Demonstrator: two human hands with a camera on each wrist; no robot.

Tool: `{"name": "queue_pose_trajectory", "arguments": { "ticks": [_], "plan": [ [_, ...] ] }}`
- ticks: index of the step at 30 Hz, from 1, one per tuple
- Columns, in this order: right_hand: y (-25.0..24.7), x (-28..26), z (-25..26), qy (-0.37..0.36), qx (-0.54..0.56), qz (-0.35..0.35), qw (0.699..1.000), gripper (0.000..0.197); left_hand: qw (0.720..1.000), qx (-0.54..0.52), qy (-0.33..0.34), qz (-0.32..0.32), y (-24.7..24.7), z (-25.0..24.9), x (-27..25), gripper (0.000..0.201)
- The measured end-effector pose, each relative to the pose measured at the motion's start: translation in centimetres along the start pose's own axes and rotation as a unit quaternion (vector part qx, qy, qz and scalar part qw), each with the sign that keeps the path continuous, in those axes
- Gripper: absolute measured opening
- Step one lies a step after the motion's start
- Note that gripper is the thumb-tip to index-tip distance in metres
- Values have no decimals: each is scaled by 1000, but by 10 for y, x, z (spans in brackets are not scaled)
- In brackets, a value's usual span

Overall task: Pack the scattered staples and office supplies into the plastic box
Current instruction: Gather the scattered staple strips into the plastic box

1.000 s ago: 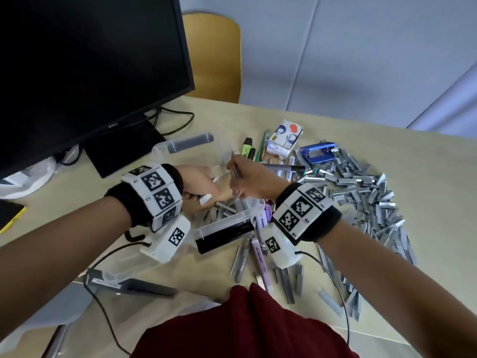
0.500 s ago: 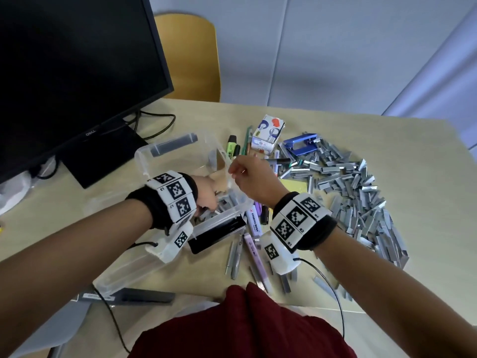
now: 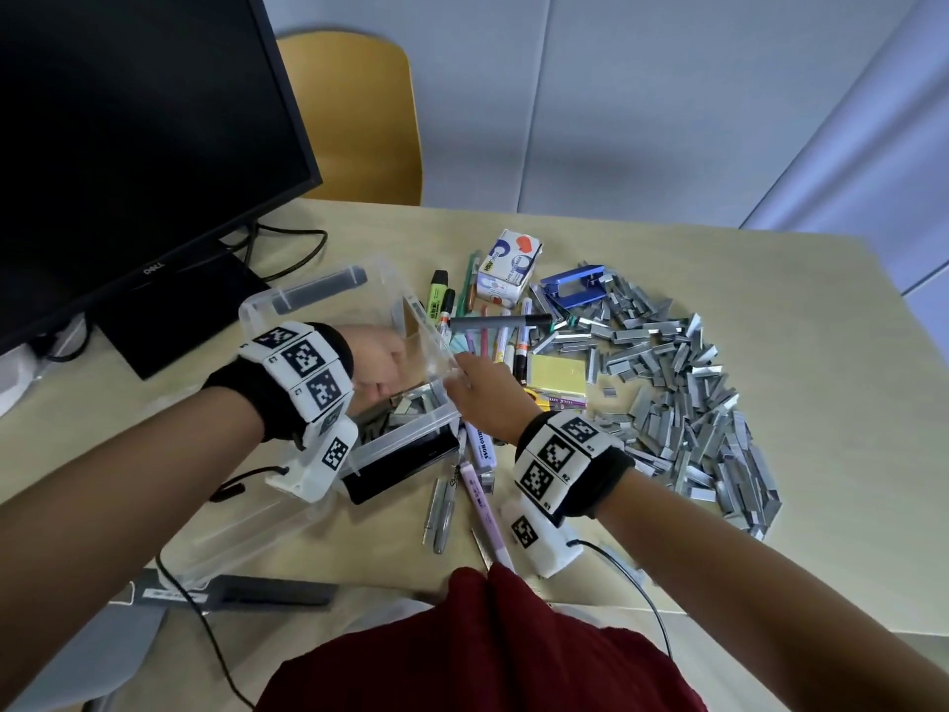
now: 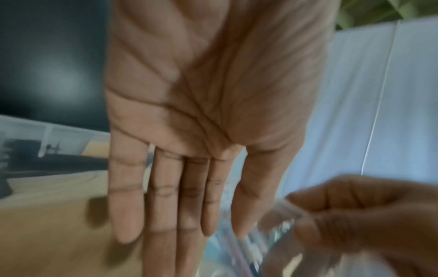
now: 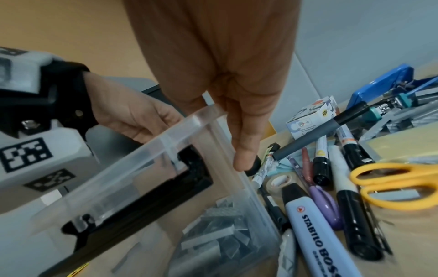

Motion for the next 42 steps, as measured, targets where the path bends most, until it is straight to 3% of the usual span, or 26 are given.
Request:
{"name": "queue_pose_trajectory", "arguments": {
  "ticks": [4, 6, 10, 17, 21, 25, 30, 34, 39, 40, 42],
  "plan": [
    [-6, -5, -15, 43, 123, 20, 991, 35, 992, -43, 61, -98, -35, -21, -18, 16],
    [-16, -8, -32, 82, 174, 11, 981, 32, 980, -88, 85, -156, -51, -36, -28, 15],
    [-49, -12, -77, 107, 114, -29, 987, 15, 956, -171, 137, -197, -55, -83, -36, 17],
    [-81, -34, -139, 92, -70, -31, 993, 15, 964, -150, 185, -115, 18, -150, -11, 18],
    [-75, -50, -160, 92, -138, 26, 986, 14, 982, -96, 151, -59, 70, -155, 10, 23],
    [-63, -69, -166, 66, -183, 104, 975, 25, 988, -62, 144, -8, 108, -155, 25, 24],
    [-59, -69, -169, 38, -226, 85, 970, 19, 988, -10, 153, -10, 134, -168, 37, 32],
    [-67, -64, -173, 78, -155, 58, 983, 18, 986, 15, 163, -24, 146, -175, 45, 37],
    [-90, -60, -186, 178, 36, 20, 983, 11, 979, 75, 187, -43, 153, -177, 45, 34],
    [-92, -61, -190, 209, 110, 8, 972, 5, 976, 80, 195, -51, 153, -178, 45, 33],
    [-92, -63, -198, 278, 273, -16, 921, 5, 974, 79, 206, -59, 154, -177, 46, 27]
  ]
}}
Point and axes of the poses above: each hand's wrist, its own x-axis towards the middle knuckle, its own y-axis out of the palm, z = x × y, the point moved 9 cm from there along x, towards the middle knuckle, and after that the axes turned 9 degrees about -z, right-handed, at the moved point
